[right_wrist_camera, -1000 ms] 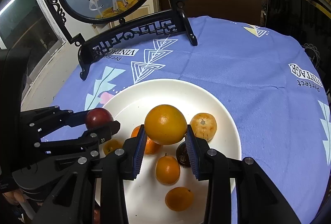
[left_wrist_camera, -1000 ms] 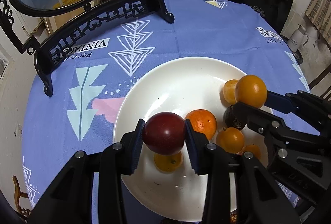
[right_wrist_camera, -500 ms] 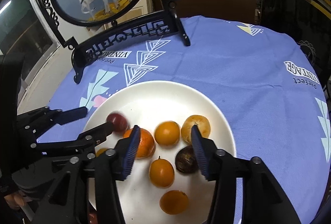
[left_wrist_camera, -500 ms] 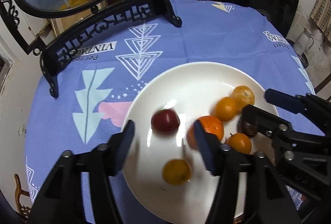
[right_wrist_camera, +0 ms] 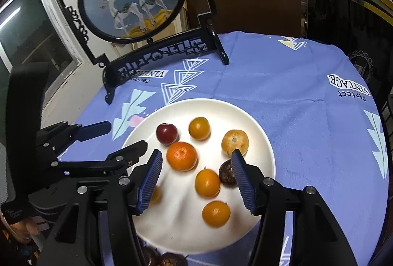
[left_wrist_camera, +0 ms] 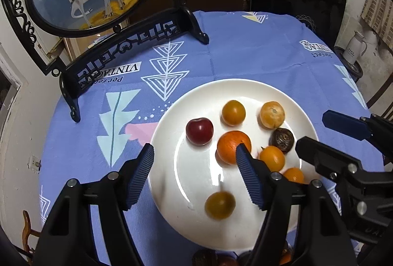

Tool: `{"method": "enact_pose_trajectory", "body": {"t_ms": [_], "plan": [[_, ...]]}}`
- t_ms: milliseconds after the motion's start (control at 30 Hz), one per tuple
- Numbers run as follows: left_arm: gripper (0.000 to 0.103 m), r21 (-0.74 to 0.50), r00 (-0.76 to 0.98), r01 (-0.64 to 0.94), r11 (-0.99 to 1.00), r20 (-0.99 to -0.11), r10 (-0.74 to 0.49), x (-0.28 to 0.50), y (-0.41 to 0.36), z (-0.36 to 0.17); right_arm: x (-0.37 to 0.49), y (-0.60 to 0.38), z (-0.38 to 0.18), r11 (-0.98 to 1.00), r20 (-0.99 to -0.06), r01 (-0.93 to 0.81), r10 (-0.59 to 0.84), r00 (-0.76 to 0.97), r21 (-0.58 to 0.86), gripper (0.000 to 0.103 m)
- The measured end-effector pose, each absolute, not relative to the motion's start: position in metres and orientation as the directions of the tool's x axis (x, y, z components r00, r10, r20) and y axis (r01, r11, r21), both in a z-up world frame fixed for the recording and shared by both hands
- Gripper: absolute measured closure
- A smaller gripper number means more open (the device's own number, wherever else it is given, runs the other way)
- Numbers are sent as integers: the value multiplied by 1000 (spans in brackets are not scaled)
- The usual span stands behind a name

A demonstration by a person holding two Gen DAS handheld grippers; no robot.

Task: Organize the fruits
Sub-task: 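Carry both fruits over the plate and open both grippers to release, then move both grippers from the plate back to the fruit cluster on the cloth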

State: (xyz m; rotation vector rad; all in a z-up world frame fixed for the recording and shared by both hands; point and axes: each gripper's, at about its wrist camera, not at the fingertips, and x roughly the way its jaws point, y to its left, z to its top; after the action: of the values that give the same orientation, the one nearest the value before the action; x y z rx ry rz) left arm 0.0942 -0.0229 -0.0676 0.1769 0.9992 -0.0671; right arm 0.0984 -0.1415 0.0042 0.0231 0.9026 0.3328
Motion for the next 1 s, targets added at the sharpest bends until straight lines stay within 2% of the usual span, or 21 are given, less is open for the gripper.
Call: {"method": "enact_pose_trajectory", "body": {"t_ms": [233, 533, 1000], "plan": [[34, 126, 554, 164, 978, -832, 14, 62, -27, -63, 62, -142, 11, 946, -756, -296, 287, 588, 130, 41], [31, 75, 507, 137, 988, -862, -4, 19, -6, -79, 19, -136, 10, 953, -773, -292, 122, 622, -84, 40], [31, 86, 502, 148, 985, -865, 0, -11, -14, -79, -12, -149, 4, 954, -780, -287, 118, 614, -82, 39]]}}
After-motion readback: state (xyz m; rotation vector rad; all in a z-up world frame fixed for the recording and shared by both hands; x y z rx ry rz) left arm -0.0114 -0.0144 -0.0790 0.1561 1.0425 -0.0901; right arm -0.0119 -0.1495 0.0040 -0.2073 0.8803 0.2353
